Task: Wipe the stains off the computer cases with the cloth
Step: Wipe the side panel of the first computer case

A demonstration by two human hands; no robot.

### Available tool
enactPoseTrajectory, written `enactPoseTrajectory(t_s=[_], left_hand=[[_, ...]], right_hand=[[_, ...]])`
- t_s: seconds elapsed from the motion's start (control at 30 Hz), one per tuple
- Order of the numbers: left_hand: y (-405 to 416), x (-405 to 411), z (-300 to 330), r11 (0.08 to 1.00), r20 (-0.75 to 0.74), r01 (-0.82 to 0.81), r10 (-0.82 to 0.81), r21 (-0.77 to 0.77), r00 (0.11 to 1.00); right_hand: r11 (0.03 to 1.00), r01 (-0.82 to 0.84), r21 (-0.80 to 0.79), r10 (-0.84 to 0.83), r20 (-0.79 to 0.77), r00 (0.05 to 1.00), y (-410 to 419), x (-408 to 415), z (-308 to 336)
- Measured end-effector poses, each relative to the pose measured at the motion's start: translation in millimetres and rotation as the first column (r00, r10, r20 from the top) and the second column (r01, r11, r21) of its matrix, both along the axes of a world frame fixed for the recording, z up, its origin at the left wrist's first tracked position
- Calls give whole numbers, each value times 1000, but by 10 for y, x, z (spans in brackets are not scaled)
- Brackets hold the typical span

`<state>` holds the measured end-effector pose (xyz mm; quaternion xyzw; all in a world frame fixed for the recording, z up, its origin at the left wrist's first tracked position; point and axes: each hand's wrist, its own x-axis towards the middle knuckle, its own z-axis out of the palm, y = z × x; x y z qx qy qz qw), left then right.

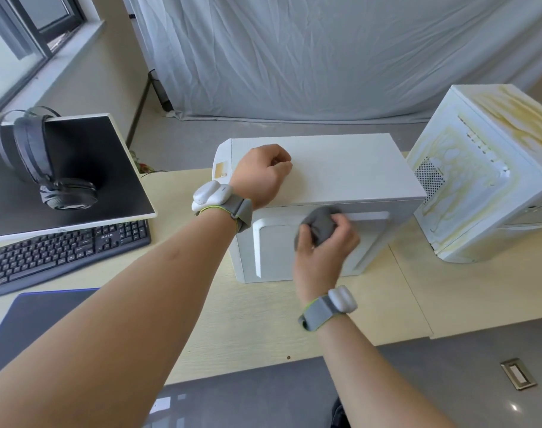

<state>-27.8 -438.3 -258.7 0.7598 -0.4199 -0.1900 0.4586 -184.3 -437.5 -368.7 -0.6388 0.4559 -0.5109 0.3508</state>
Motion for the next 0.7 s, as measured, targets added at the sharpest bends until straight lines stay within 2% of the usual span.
enactPoseTrajectory(t_s=[0.07,0.13,0.2,0.27,0.33,0.47,0.53,0.6,0.63,0.7], left_hand=[[2,-10,-1,999,77,23,-25,27,997],[-3,-7,-13,999,110,33,-37,37,993],[-7,10,-28,999,122,32,-37,42,992],[-16,19,-48,998,149,25,-32,49,988],[-38,18,-48,998,167,20,-29,52,986],[-61,-9,-31,998,188,2,-16,70,982],[-51,0,-34,998,192,4,-17,70,981],[-53,-10,-35,998,199,6,-20,67,980],[-62,-16,-34,998,201,7,-19,64,979],[-62,-10,-46,998,200,4,-15,57,980]], right_hand=[[988,-118,-103,106,-121,987,100,41,-74],[982,-138,-133,119,-140,983,64,-41,-155],[998,58,23,-59,12,998,-83,-169,-236],[938,238,251,-276,130,952,-244,-292,-270],[903,263,338,-333,168,928,-276,-297,-273],[883,147,445,-236,150,960,2,-25,-285],[884,10,468,-83,134,987,197,26,-319],[830,-142,540,36,201,979,257,-32,-357],[807,-176,564,30,259,966,211,-82,-394],[801,-156,578,-122,412,903,76,-210,-395]])
